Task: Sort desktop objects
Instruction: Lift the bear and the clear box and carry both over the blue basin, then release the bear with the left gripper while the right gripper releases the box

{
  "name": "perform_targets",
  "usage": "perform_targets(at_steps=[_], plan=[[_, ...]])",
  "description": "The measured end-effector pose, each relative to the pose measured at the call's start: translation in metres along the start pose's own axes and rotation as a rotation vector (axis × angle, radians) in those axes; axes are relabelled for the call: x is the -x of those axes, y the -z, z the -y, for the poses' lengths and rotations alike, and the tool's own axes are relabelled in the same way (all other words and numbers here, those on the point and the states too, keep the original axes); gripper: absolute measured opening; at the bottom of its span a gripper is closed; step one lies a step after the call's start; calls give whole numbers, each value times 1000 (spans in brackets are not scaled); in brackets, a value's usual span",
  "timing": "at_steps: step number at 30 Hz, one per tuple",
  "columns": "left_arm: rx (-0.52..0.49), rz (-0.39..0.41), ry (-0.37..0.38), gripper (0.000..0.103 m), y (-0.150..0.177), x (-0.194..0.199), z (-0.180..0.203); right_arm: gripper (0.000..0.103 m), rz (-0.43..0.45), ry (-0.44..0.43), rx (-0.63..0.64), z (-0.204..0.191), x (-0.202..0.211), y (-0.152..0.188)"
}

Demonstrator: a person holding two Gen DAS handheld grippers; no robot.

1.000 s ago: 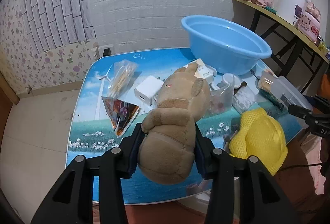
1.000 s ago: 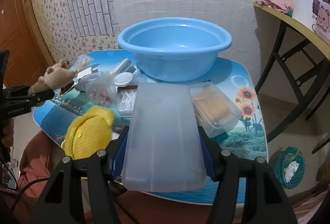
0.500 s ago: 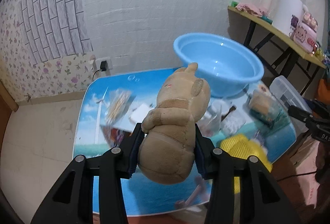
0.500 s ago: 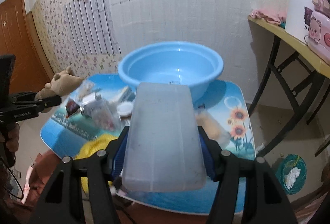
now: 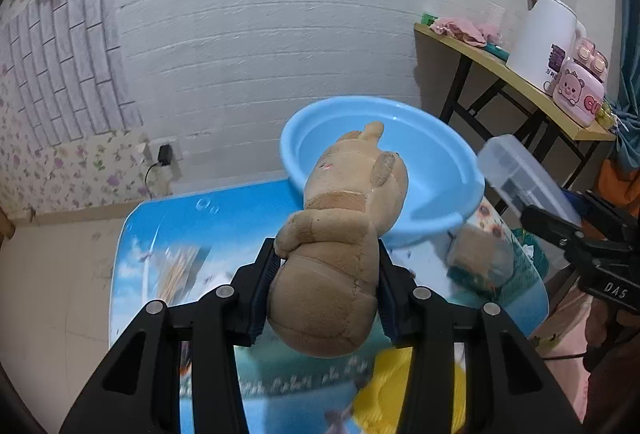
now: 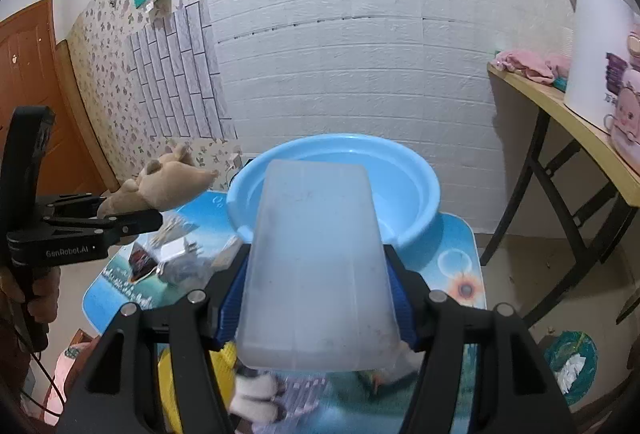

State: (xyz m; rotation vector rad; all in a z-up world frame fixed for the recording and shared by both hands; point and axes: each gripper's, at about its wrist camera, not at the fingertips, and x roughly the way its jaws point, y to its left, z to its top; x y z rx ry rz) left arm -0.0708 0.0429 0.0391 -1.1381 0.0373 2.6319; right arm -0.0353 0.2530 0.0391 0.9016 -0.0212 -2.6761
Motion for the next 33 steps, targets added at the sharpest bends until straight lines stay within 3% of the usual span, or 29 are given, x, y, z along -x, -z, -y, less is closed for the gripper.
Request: perform_targets(at_steps=[8,12,18,23,33], plan=[[-23,-26,15,44,-37,-53,11,61,-71,9,-15,21,-59,-24],[-40,-87,32,44,-48,-89,18,61,-121,6,-4,33,-92,-36],[-104,-122,1,44,-57,-124,33,61,-171,58,57,33,-125,-44],[-123,-149,-33,44,-59,-150,36,61,-201,68,33,40,-142,-42],[-142,-138,-45,49,-59,-158,45,61,-222,61,35,45,-158,-35]])
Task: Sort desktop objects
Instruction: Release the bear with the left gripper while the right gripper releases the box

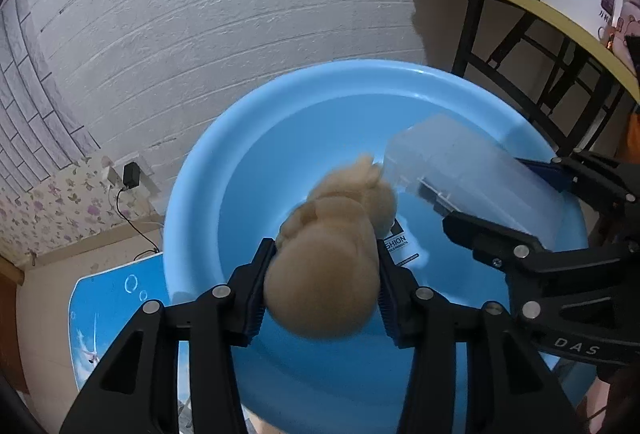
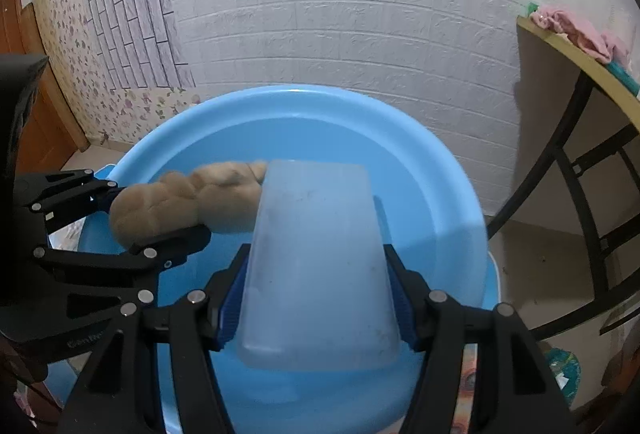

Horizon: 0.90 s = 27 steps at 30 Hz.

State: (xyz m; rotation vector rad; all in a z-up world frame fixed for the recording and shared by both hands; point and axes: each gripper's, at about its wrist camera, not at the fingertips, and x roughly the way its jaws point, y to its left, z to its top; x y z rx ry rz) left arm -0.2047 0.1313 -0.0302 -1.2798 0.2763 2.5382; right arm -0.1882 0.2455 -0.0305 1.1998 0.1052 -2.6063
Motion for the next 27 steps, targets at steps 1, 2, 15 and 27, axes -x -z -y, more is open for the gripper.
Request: perform_targets(at_steps=[1,2,15,27], plan=[[1,6,-10,51,1,3,-2,61,1,-7,1,0,0,0],[2,12,-22,56,1,7,-3,61,2,-16,-2,-1,0,1],[37,76,14,71,18,60,-11,62,-5,-60,-39,-12,9,7],[86,92,-8,77,51,99,-17,63,10,-32,-36,-22,41,16]])
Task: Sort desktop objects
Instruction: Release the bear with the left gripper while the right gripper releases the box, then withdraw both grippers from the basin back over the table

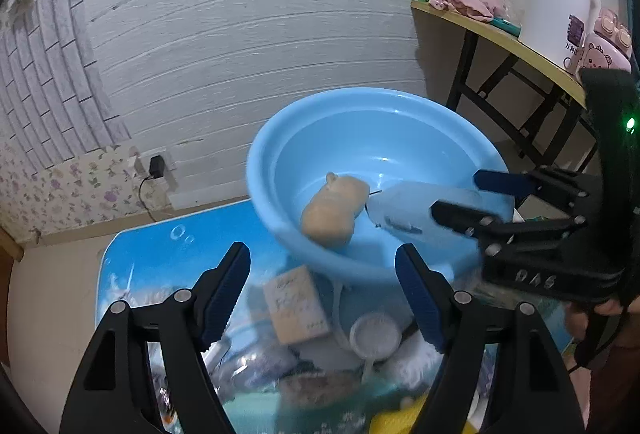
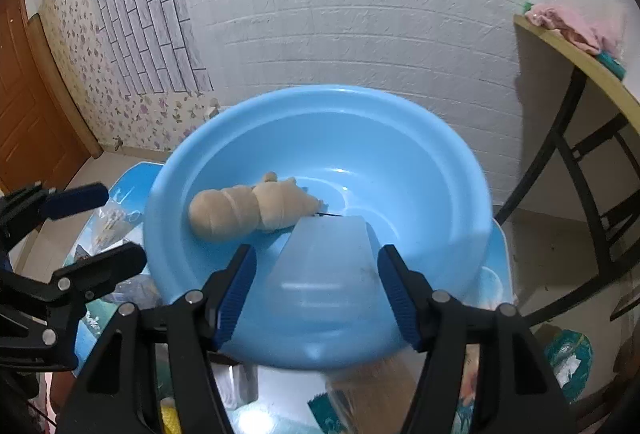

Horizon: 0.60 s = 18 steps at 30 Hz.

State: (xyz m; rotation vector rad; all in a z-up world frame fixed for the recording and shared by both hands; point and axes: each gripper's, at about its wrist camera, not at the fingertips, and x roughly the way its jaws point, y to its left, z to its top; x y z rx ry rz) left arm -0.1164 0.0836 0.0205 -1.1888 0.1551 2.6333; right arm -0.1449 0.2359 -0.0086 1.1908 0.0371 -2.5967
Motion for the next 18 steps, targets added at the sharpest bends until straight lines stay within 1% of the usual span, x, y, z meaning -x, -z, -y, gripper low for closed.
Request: perform_targets(at_steps=[1,3,5,9,11,12,13,15,17,18], plan=[[5,3,-3,79,3,3,0,63,9,2,-5,-1,6,1],[20,13,-7,89,11,13,-2,63,26,4,-12,-1,16,3],[29,18,-19,93,18,22,-4,63,51,16,-19,-4,28,7],[34,24,-40,96,32,37,-5,63,90,41,-32,-10,48,15],[40,34,-44,100,40,46,-7,67,101,47,-44,-13,55,19],[44,41,-48,101,44,51,-8,72,112,53,-53,-15,59,24],[46,47,-51,103,46,55,-9,74,126,64,-59,-16,64,26],[50,56,-58,103,54,62,-11,75,182,99,-65,-21,77,36],[53,50,-79,103,64,65,-10,83,225,99,-60,-25,89,46],[51,48,-92,103,68,65,-8,92,236,89,-60,-26,92,51]])
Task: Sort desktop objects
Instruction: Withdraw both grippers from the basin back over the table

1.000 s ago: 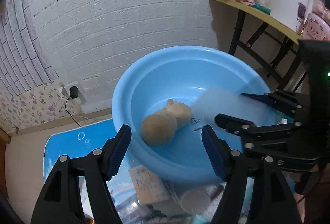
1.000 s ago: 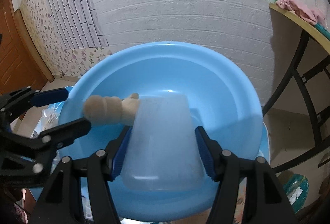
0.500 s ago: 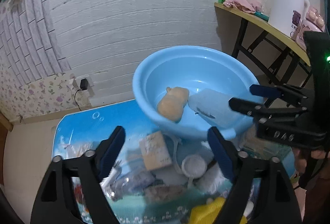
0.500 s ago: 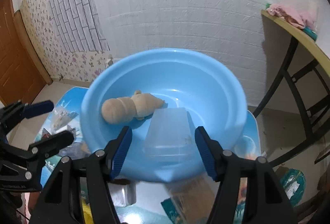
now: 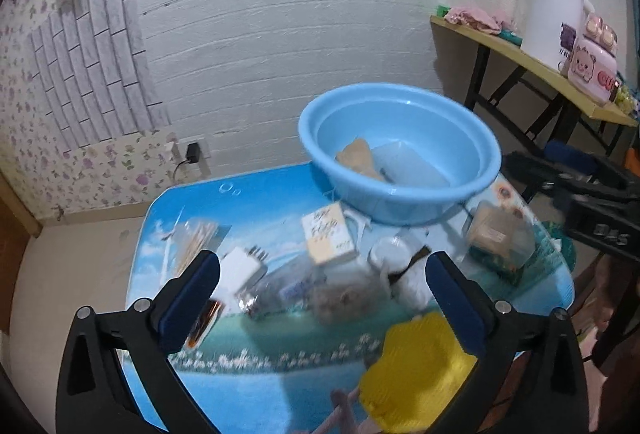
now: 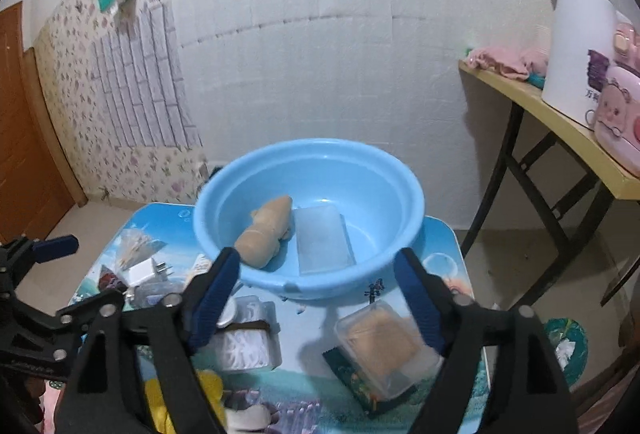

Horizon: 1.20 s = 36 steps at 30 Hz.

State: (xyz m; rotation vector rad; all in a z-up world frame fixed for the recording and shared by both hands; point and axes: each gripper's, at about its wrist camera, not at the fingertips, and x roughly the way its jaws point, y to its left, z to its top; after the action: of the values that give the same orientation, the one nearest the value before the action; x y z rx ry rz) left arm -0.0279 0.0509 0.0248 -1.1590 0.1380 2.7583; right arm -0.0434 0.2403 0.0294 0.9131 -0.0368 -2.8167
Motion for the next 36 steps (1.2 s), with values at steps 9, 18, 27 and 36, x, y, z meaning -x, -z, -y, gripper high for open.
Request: perform_targets(at_steps=[9,18,27,36], plan=[[32,-22,-33,103,33,3,-6,103,-130,-31,107,-9,-9,40],[81,-27,21,103,51,5,-5,102,-173,-3,88,-4,7,75],[81,-78,103,103,76,5,-1,97,-170,17,-10,18,14,91],[51,-96,213,103,83,3,18,94,-207,-26,-50,25,6,95]])
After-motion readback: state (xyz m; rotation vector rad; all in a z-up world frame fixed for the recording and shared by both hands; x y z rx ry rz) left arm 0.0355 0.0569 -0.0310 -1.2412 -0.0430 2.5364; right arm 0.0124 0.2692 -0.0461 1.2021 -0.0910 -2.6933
